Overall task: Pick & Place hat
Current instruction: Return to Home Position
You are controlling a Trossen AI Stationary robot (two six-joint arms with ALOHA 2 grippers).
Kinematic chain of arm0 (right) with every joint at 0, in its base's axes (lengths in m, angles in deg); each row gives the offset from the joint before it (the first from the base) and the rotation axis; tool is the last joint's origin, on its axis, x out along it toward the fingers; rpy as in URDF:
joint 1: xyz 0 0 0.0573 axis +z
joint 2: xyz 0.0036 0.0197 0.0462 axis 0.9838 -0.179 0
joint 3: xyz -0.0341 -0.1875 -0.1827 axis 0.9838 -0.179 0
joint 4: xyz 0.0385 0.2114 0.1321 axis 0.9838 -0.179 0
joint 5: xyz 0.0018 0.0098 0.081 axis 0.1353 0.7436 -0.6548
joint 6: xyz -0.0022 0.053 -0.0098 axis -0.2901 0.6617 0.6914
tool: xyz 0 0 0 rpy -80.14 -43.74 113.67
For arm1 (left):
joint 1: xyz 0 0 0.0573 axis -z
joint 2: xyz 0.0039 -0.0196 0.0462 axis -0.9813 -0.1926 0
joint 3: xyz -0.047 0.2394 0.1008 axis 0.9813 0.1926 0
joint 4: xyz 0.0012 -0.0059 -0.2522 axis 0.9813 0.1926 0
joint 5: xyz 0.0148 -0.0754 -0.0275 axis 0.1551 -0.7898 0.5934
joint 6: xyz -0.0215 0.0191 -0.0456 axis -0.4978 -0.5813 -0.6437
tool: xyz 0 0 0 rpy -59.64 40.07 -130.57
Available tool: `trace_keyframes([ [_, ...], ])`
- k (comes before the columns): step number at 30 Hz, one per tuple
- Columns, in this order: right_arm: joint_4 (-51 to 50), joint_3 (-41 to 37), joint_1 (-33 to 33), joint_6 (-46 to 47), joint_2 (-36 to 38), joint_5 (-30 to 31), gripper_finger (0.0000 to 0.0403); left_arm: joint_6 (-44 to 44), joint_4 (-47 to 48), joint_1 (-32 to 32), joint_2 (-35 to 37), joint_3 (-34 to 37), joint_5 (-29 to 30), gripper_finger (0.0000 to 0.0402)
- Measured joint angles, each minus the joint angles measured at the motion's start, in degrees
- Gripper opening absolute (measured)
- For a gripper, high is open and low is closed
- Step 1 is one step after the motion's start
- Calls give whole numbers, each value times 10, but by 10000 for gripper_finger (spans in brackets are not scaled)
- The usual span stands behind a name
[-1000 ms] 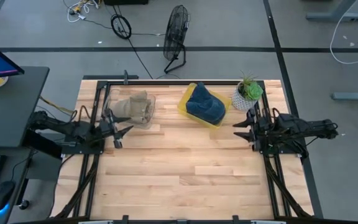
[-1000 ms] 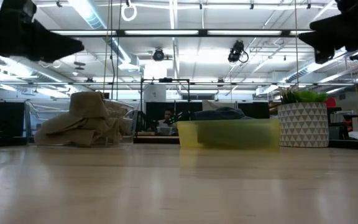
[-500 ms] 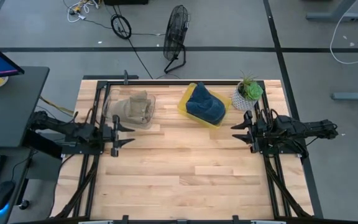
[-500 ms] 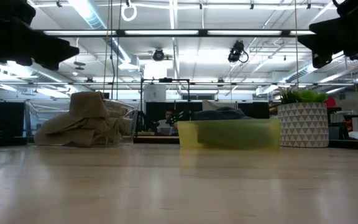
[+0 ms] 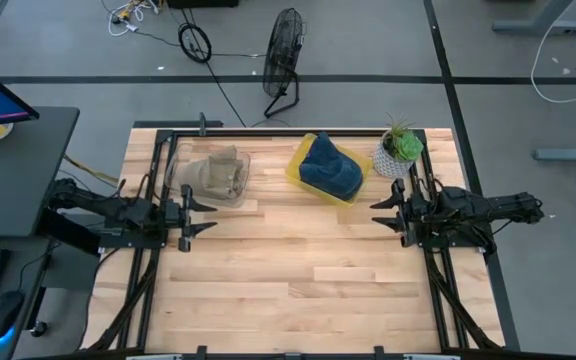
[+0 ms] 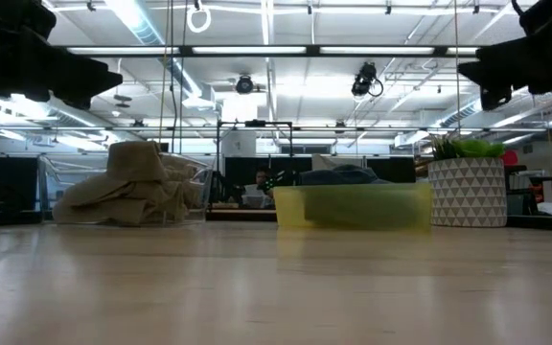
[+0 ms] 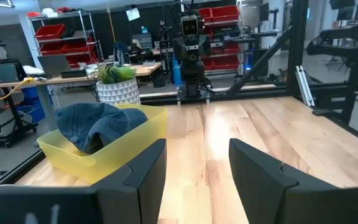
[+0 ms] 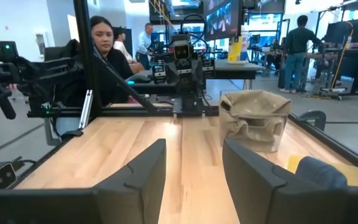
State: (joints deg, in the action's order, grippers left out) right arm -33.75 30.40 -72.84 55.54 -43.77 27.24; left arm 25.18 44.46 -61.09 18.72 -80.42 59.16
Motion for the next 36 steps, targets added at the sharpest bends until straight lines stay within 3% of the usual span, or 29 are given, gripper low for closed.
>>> trace_keyframes([
  [9, 60, -35, 0, -5, -1, -1, 162, 0, 0, 0, 0, 0, 0, 178],
  [36, 34, -35, 0, 9, -3, -5, 162, -1, -1, 0, 0, 1, 1, 178],
])
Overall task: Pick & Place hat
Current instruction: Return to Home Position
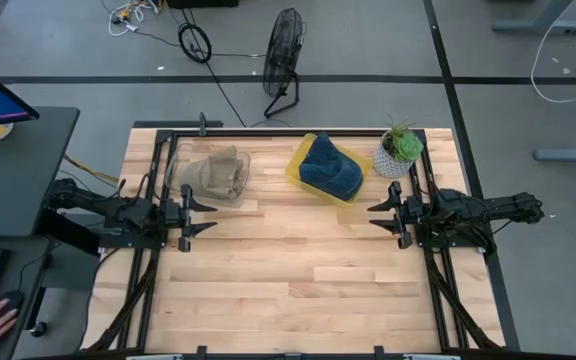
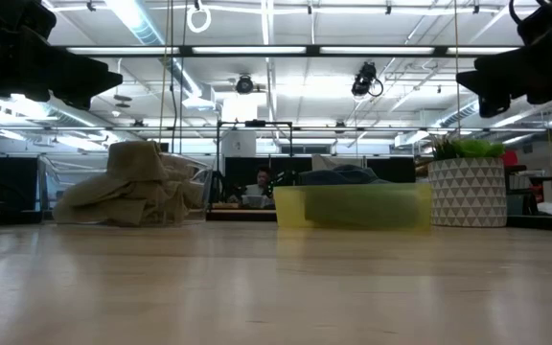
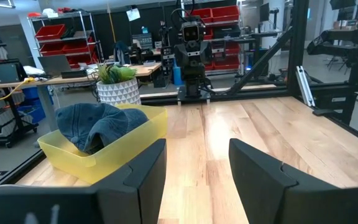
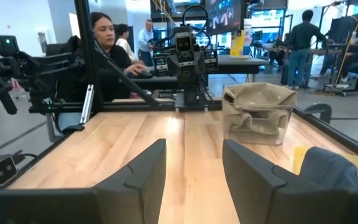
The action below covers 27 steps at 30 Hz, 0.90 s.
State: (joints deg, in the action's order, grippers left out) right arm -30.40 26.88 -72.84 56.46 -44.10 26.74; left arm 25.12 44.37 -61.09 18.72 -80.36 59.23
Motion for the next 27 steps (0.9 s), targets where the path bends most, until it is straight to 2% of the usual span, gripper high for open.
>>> trace_keyframes([
  [6, 1, 0, 0, -24, 1, 1, 162, 0, 0, 0, 0, 0, 0, 178],
  [27, 1, 0, 0, -18, -3, 1, 162, 0, 0, 0, 0, 0, 0, 178],
])
